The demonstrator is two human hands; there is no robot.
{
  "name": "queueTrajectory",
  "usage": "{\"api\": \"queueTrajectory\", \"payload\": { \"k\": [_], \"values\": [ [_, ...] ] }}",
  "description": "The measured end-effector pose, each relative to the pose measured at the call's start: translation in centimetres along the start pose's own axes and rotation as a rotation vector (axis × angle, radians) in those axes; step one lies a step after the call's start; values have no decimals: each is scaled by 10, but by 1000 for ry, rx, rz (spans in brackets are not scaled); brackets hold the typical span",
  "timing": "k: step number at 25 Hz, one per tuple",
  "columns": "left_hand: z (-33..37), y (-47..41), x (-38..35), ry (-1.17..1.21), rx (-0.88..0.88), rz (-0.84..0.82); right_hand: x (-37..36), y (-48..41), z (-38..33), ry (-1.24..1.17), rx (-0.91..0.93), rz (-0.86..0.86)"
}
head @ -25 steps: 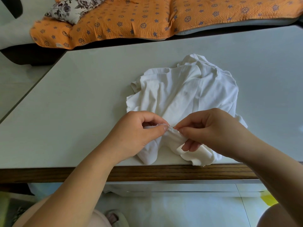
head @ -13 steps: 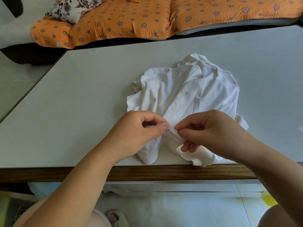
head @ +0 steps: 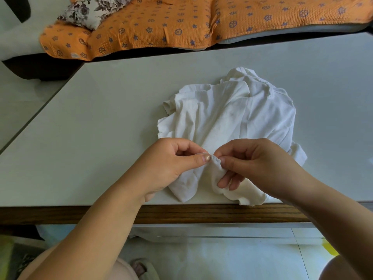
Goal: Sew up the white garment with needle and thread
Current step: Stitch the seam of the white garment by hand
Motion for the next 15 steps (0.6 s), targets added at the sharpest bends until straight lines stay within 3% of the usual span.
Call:
{"api": "queueTrajectory", "payload": {
  "k": [4, 15],
  "values": [
    [-1, -1, 0, 66, 13, 24, -6, -1, 2, -71, -11, 49],
    [-7, -3, -9, 142, 77, 50, -8, 4, 0, 30, 105, 125]
  ]
}}
Point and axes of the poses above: each hand's wrist, its own y-axis away from the middle knuckle, its own x-axis out of the back of the hand, z = x × y, the point moved 3 cm from there along -y, towards the middle knuckle, and after that the axes turned 11 degrees about z, right-handed, at the moved point
